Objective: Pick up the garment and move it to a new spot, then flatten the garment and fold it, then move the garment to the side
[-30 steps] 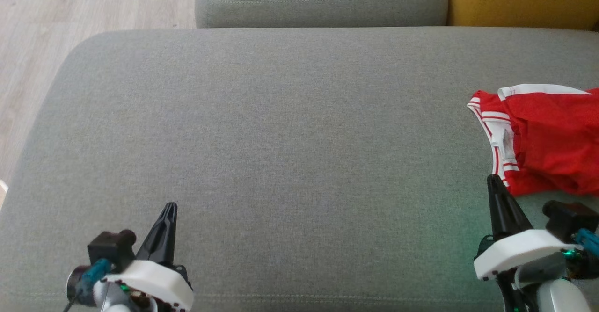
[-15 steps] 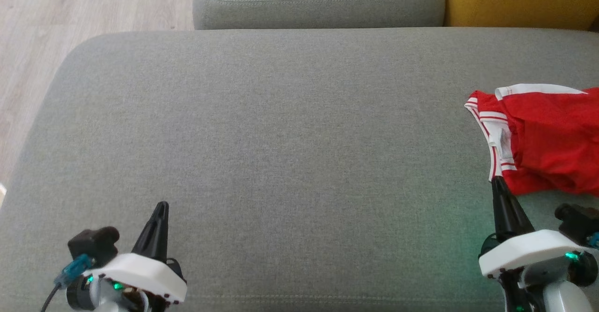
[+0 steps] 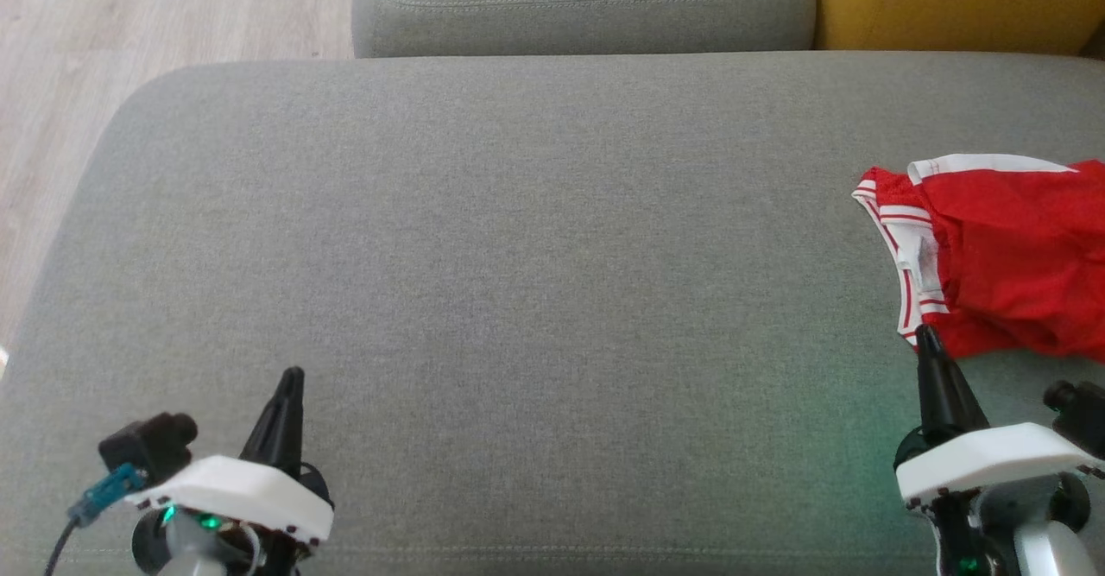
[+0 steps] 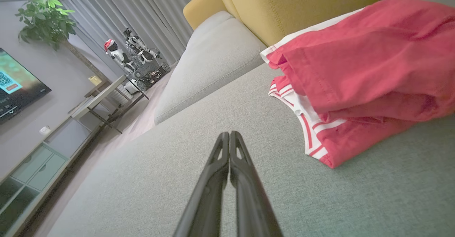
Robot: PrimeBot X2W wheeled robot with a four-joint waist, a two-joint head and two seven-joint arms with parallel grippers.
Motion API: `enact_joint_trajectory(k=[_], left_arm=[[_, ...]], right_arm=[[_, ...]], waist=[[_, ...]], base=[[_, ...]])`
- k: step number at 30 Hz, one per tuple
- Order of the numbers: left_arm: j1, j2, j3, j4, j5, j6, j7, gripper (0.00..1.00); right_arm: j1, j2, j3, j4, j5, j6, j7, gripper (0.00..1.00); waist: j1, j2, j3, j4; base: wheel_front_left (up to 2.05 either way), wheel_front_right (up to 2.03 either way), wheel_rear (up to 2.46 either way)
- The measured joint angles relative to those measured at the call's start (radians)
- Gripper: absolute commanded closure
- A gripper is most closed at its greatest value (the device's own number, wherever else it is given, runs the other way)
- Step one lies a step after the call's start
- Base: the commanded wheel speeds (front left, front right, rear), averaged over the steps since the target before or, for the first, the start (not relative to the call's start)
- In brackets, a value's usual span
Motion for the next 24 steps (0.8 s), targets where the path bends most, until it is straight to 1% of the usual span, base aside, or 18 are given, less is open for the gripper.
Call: enact_joint_trajectory(k=[24], left_arm=[[-0.011, -0.046, 0.086, 0.021, -0.227, -0.046, 0.059, 1.0]], right_arm=[[-0.016, 0.0, -0.015, 0.031, 0.274, 0.0, 0.014, 1.0]], waist=[[0.0, 0.0, -0.005, -0.009]], base=[[0.0, 0.0, 0.0]])
